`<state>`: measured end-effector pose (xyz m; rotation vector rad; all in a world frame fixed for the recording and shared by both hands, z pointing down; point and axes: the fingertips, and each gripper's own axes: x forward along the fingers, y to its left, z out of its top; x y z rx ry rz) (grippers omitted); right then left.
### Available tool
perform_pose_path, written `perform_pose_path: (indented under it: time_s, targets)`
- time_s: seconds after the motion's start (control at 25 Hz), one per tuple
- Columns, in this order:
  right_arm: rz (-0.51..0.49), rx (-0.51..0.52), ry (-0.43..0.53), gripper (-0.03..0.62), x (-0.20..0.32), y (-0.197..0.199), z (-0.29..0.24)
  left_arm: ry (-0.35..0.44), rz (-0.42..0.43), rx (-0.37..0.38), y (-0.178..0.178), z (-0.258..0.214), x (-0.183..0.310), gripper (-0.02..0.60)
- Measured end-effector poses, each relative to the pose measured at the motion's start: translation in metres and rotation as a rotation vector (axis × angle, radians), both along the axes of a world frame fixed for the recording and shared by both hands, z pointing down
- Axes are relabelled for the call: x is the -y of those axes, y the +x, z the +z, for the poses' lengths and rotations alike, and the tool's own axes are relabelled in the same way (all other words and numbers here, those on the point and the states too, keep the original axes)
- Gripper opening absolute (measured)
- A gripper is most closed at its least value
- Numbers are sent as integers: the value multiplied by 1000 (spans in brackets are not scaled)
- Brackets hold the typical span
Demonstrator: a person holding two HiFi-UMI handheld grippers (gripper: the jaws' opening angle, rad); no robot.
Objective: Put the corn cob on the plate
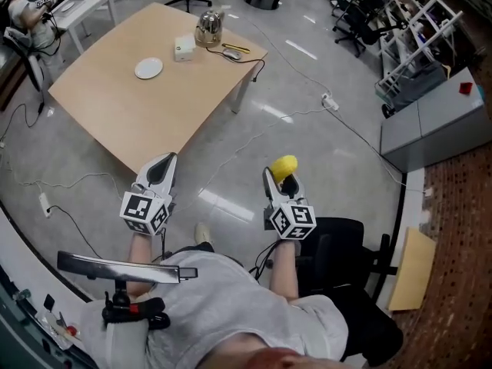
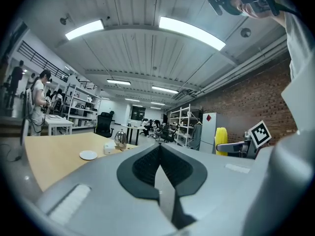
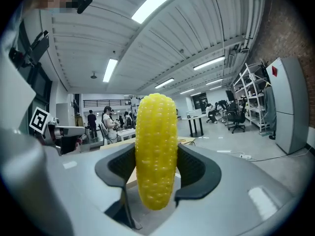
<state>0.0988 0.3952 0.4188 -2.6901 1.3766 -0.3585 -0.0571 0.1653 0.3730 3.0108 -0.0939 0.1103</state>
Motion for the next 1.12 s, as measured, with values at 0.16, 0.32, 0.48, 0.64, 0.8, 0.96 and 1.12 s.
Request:
perform_pose_path:
  time_s: [0.16,0.32,0.48,0.64,0.8,0.96,1.12]
  targets:
    - [-38,0,-4,255,19,10,1,15,-40,-7,0,-9,12,20]
    - [-85,-1,0,253,41,18,0,30,-90,-25,-3,-6,27,20]
    - [-142,-7,-2,253,66,15,-5,51,-146,-29,-19,-10,40,20]
    - [-202,-12,-5,253,92,10,-12,45,-231,-64,-44,-18,59,20]
    - [-265,-27,-17,254,121,6,-15,39,-315,-78,-68,-17,79,20]
    - [-337,-33,-19,253,157,9,-13,36,-397,-85,-83,-12,99,20]
    - [-407,-28,-18,253,199,15,-8,43,-473,-76,-94,-9,120,20]
